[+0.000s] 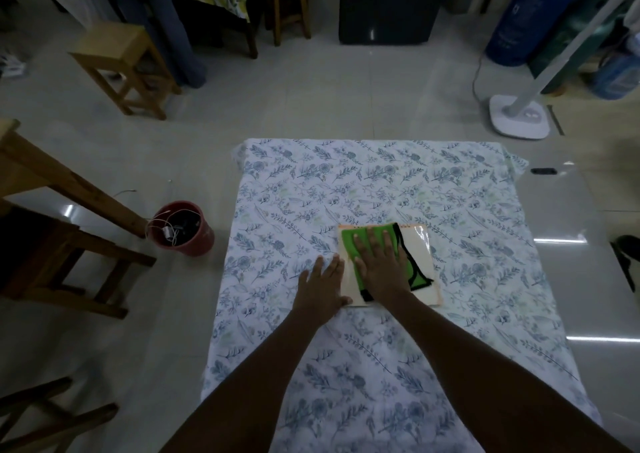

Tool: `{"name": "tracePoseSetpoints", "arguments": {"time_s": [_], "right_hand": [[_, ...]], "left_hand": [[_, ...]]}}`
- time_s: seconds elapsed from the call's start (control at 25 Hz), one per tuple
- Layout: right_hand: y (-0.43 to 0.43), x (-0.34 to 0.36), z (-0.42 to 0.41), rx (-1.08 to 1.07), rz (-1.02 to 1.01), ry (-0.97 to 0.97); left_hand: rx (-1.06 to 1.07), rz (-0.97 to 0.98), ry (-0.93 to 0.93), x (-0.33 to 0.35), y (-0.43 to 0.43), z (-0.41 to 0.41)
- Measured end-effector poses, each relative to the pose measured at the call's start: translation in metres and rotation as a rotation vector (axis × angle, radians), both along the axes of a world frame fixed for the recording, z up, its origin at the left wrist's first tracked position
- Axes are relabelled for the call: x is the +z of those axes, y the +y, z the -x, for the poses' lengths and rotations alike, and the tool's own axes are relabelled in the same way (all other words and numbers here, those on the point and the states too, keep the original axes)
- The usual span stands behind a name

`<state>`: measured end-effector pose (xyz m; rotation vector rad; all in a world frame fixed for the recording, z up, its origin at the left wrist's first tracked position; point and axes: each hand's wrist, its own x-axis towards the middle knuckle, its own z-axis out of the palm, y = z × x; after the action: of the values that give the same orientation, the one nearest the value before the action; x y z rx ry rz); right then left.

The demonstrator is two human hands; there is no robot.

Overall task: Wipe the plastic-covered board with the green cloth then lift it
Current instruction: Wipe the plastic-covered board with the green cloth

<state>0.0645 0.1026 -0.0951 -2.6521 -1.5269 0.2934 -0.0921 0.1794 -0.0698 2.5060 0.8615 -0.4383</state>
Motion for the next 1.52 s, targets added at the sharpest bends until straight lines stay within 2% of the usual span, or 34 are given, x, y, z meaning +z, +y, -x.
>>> {"name": "tracePoseSetpoints", "arguments": {"time_s": [0.24,0.48,0.72,0.84,0.96,1.16,1.36,1.52], "right_hand": [[-0.039,-0.004,0.037,-0.010,-0.002,0.022],[0.021,-0.004,0.011,-0.052,0.048,0.036],[-0.023,-0.008,0.047,0.005,-0.018,-0.001],[-0.001,-0.008,0.029,0.042,-0.016,0.002],[0.015,-0.008,0.021,-0.027,-0.031,0.000],[-0.014,-0.008,0.064,-0.139,-0.088,-0.002],[0.017,-0.010,0.029,-0.038,-0.040,0.031],[0.008,-0.007,0.035,-0.079,-0.071,0.033]], "left_hand": [[0.033,-0.046,-0.096,-0.001,0.003,0.011],[-0.032,-0.040,-0.058,-0.009,0.006,0.014],[-0.110,0.005,-0.013,-0.005,0.019,0.013],[-0.103,-0.005,-0.003,-0.009,0.019,0.014],[-0.088,-0.014,0.009,-0.009,0.019,0.013],[-0.063,0.017,-0.030,-0.003,0.019,0.011],[-0.064,0.009,0.002,-0.001,0.017,0.011],[-0.056,0.007,0.026,0.000,0.018,0.009]]}}
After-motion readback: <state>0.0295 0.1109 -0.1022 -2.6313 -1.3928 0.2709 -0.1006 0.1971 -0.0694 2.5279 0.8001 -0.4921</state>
